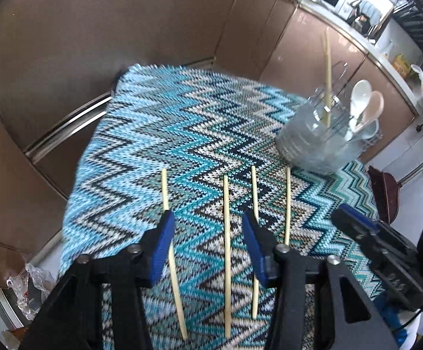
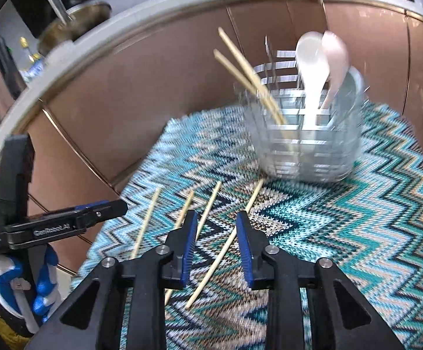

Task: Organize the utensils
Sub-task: 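Lower both open grippers over two chopsticks lying on the cloth, then close the right gripper on one chopstick while the left gripper closes on another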

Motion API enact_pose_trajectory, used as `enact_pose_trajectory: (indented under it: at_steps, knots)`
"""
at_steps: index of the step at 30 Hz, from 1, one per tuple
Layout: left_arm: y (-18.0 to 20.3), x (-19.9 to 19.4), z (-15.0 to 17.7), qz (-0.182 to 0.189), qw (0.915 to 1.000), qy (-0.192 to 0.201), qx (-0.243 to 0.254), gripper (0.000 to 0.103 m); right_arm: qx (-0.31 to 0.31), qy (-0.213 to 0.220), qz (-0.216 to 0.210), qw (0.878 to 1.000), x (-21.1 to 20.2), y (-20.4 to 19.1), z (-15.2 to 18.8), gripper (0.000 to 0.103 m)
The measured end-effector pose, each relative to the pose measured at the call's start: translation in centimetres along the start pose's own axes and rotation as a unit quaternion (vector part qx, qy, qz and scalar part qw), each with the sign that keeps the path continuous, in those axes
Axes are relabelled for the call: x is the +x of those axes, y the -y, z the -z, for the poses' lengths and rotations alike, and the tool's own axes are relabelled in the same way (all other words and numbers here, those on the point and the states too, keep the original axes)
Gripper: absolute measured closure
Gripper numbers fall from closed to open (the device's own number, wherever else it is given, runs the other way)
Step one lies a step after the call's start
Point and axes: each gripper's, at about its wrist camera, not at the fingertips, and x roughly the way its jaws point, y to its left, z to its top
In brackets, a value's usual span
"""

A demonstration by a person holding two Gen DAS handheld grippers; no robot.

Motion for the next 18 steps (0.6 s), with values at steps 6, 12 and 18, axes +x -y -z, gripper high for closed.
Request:
enact_pose_trajectory:
  at_steps: [6,12,18]
  knots:
    - [0.5,3.7,-1.8,0.0,0.9993,-0.037,0.011,0.067,0.008,-0.038,0.024,0.999,4.8,1.0,-0.7,0.081]
    - [0.8,6.1,-3.1,-0.002,0.9977,-0.067,0.016,0.07,0.003,-0.059,0.047,0.997,7.5,1.8,-1.8,0.082]
    - [1.5,7.8,-3.4,-0.007,0.9949,-0.097,0.029,0.076,-0.008,-0.082,0.06,0.995,9.5,2.0,-2.0,0.084]
